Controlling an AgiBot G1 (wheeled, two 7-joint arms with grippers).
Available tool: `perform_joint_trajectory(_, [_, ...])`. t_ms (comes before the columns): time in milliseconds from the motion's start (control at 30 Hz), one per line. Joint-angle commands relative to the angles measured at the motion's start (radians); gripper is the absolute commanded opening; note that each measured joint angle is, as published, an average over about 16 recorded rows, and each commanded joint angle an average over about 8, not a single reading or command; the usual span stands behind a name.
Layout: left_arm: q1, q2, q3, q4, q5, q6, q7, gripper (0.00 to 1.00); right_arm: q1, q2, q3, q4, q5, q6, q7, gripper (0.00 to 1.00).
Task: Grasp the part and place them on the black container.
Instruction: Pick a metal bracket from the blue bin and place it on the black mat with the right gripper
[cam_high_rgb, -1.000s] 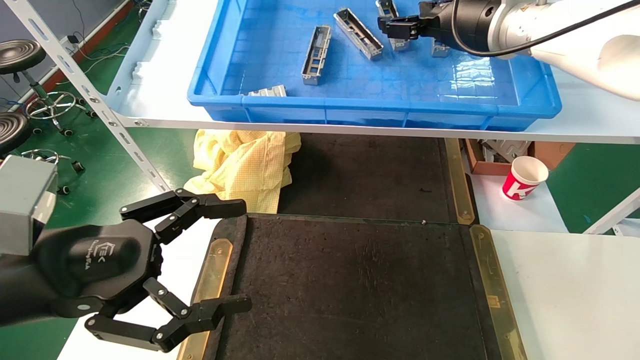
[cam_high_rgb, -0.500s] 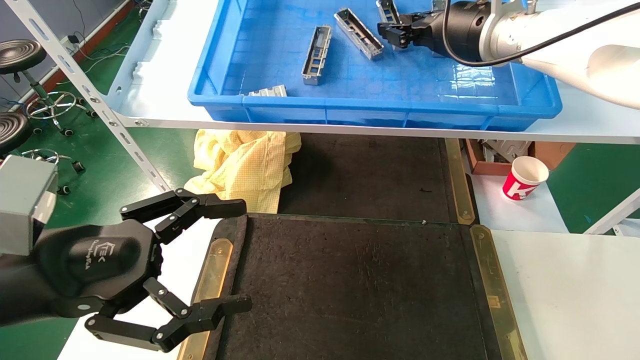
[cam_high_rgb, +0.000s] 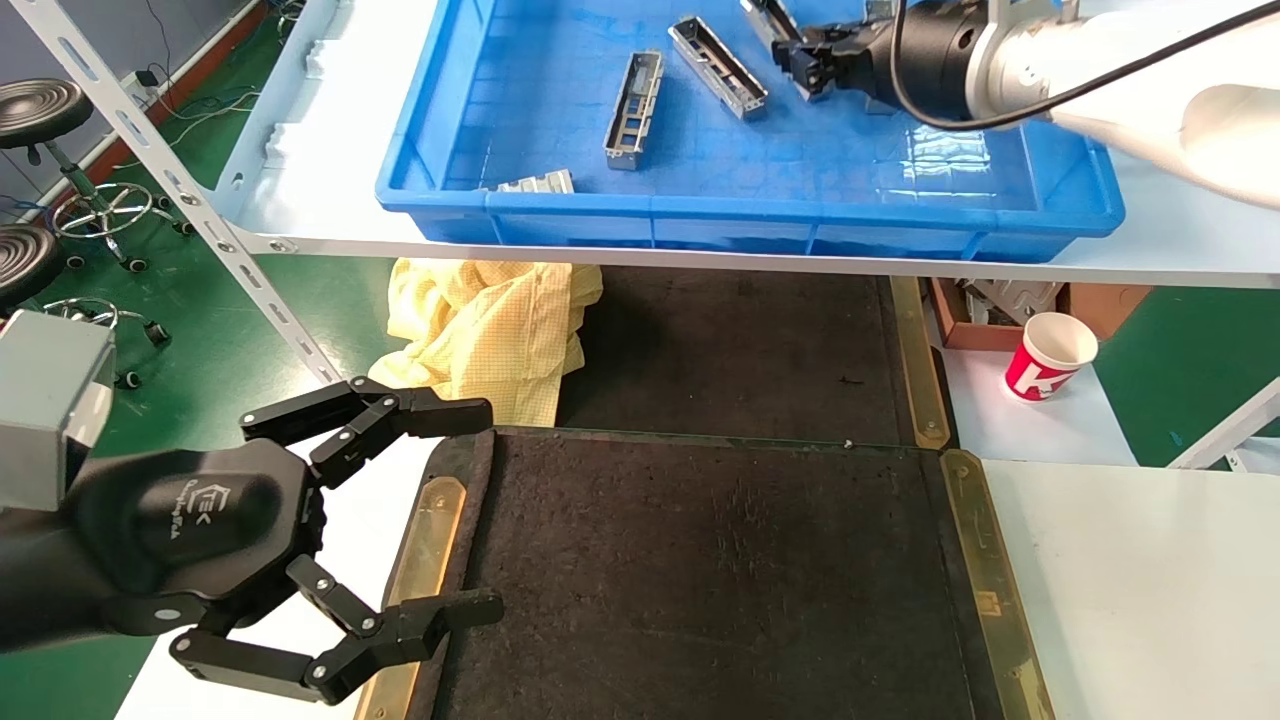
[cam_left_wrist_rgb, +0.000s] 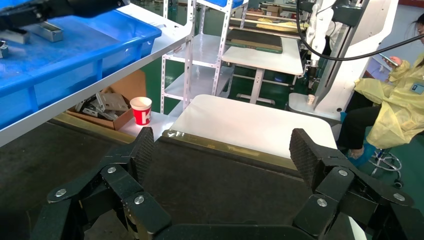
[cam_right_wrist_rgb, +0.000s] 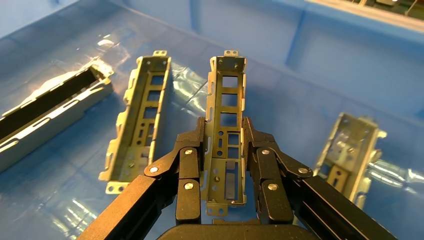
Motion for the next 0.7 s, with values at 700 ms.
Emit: perform_joint_trajectory(700, [0.000,0.000,0.000,0.000,0.000,0.000,0.000,1.00,0.177,0.179,-0.020,0.021,0.007,-0.615,-0.195,0.00])
